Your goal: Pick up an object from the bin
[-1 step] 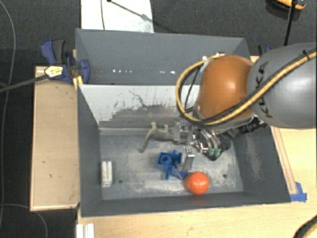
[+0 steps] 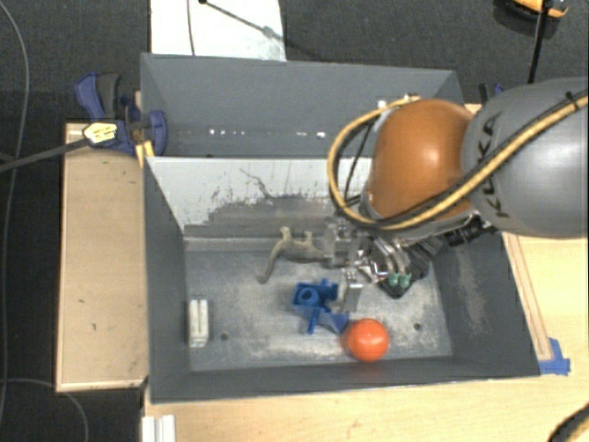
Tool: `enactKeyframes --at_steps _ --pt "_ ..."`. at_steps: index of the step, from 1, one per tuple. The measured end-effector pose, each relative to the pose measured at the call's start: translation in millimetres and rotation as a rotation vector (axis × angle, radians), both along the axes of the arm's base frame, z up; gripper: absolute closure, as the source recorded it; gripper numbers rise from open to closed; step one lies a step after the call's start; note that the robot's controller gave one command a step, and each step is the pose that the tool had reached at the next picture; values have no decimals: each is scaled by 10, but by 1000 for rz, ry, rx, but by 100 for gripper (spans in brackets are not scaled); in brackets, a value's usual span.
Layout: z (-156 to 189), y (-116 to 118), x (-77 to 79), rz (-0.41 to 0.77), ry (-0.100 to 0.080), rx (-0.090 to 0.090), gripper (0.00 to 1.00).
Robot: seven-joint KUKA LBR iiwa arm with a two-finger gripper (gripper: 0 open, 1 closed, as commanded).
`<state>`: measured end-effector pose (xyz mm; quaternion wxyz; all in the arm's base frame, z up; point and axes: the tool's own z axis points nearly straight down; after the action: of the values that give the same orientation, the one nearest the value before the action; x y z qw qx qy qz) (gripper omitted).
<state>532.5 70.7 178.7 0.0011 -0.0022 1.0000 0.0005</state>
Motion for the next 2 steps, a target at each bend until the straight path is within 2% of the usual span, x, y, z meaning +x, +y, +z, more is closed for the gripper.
enactKeyframes --at_steps 1,2 --pt "-365 -21 131 44 -7 0 0" --pt "-864 54 101 -18 27 0 0"
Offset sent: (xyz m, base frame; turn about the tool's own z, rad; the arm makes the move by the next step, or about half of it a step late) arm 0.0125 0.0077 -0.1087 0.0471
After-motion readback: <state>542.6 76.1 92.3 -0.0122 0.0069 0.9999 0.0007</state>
